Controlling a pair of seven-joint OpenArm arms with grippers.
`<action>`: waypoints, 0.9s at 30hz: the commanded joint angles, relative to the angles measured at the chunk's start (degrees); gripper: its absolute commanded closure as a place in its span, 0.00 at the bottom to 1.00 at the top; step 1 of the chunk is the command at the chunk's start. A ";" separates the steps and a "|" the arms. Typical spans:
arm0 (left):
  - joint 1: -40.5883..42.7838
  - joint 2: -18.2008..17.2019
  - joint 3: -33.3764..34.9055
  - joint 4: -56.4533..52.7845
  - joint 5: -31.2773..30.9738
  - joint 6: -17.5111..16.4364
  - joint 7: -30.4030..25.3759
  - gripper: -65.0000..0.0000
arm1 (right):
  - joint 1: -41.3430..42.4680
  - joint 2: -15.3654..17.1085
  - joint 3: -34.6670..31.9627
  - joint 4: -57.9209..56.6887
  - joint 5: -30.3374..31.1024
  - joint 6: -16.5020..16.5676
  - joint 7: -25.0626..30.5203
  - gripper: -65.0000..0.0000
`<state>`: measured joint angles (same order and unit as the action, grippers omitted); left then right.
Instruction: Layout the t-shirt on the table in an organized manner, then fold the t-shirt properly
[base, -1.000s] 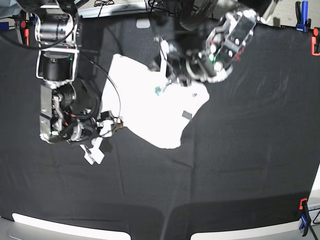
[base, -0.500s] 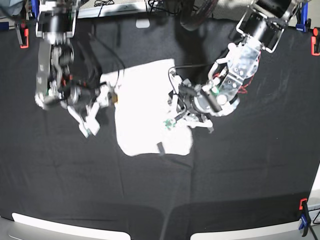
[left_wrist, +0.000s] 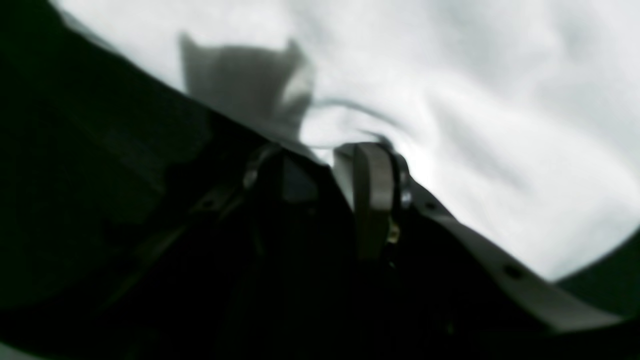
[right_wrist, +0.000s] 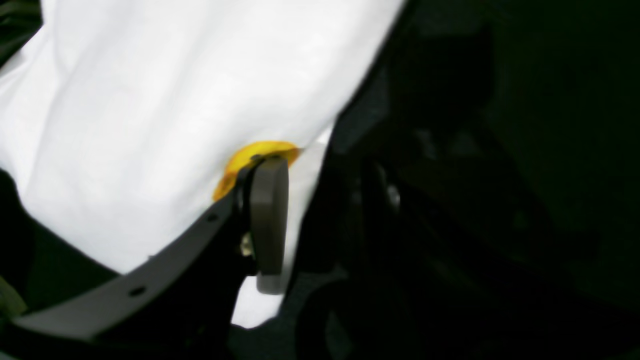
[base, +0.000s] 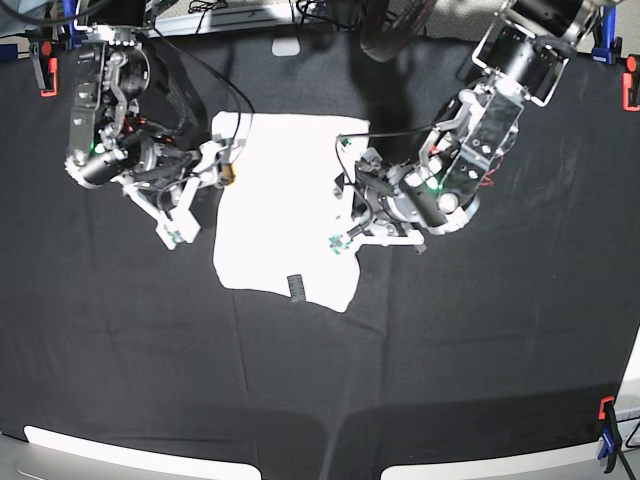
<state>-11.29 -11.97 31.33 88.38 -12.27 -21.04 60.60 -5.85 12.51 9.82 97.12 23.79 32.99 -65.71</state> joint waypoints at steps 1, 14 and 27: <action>-1.11 0.33 -0.20 2.27 -1.36 -0.02 -0.07 0.67 | 0.87 0.48 0.87 1.18 0.24 -0.04 0.87 0.63; -0.59 -8.33 -0.20 14.36 -2.97 13.18 5.84 0.67 | -5.75 0.50 11.06 16.94 0.63 0.00 0.85 0.63; 26.05 -19.47 -10.10 33.33 11.63 25.66 6.73 0.67 | -23.82 0.48 11.65 32.96 0.22 0.00 0.85 0.63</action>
<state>14.83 -31.11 21.02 120.84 -0.62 4.29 67.29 -29.71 12.43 21.19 128.88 23.64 32.88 -65.80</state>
